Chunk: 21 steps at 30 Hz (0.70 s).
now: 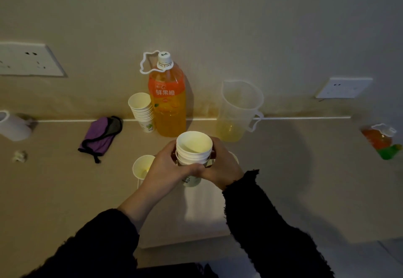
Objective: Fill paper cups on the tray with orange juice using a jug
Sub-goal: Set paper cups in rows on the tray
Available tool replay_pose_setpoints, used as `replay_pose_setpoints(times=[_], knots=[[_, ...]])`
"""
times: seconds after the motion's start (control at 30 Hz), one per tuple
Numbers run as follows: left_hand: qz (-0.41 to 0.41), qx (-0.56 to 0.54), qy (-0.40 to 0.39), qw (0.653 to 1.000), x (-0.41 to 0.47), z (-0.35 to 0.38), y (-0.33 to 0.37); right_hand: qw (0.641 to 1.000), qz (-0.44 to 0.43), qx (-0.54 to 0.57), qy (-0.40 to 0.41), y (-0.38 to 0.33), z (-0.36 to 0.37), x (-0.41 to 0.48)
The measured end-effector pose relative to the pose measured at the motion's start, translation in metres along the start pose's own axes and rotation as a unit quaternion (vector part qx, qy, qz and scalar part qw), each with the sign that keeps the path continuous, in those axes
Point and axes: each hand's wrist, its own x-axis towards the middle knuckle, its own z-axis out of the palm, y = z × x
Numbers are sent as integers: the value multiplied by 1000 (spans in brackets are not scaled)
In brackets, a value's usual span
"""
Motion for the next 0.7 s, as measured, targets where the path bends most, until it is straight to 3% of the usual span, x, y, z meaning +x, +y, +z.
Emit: replay_pose_setpoints(times=[0.2, 0.27, 0.37, 0.5, 0.7], knots=[[12, 71, 22, 997, -10, -7, -10, 991, 52, 50, -113, -6, -15, 0], [16, 123, 40, 991, -15, -9, -14, 990, 57, 63, -113, -9, -19, 0], [20, 170, 31, 985, -26, -7, -23, 995, 23, -18, -98, -13, -10, -8], [12, 173, 39, 984, -40, -2, -29, 987, -51, -110, -106, -4, 1, -15], [9, 157, 50, 986, -51, 4, -30, 985, -38, -113, -124, 1, 8, -18]])
